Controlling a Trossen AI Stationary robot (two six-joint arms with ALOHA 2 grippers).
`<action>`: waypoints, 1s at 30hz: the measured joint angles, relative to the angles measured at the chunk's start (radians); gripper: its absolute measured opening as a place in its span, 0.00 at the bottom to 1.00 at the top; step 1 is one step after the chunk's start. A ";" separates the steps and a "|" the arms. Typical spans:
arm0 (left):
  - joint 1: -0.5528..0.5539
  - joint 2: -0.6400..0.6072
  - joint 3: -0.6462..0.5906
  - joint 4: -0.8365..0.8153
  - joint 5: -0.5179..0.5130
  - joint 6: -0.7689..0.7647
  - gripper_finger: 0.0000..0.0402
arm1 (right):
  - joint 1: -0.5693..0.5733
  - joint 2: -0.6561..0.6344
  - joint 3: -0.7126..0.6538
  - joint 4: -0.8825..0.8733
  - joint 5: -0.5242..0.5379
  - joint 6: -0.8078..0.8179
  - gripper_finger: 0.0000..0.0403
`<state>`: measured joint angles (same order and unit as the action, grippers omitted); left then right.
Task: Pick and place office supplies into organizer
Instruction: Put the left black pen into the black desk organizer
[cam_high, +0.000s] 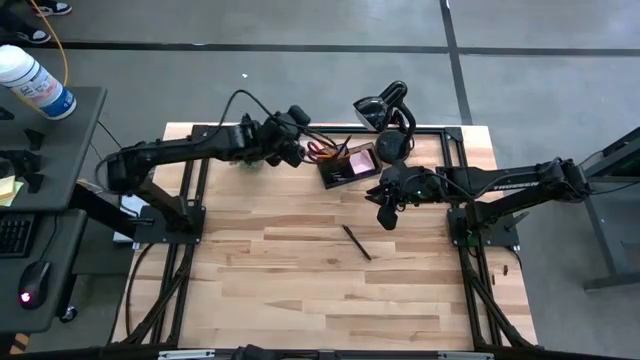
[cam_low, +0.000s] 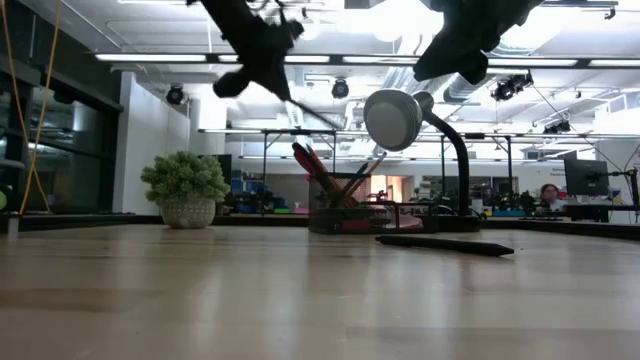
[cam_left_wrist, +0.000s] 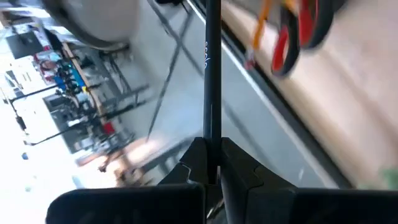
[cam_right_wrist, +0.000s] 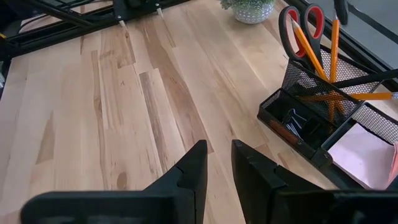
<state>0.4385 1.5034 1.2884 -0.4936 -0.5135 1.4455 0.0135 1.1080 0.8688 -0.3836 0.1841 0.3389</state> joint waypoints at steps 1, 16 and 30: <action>0.000 0.019 0.000 0.009 -0.037 0.036 0.00 | 0.000 0.000 0.000 0.000 0.000 0.000 0.17; 0.000 0.188 -0.001 0.163 -0.138 0.302 0.00 | 0.000 0.000 0.000 0.000 -0.042 0.002 0.17; -0.021 0.197 -0.001 0.188 -0.036 0.368 0.06 | 0.000 0.000 0.000 0.001 -0.061 0.002 0.17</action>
<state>0.4175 1.7000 1.2874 -0.3056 -0.5495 1.8137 0.0136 1.1080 0.8688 -0.3828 0.1233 0.3404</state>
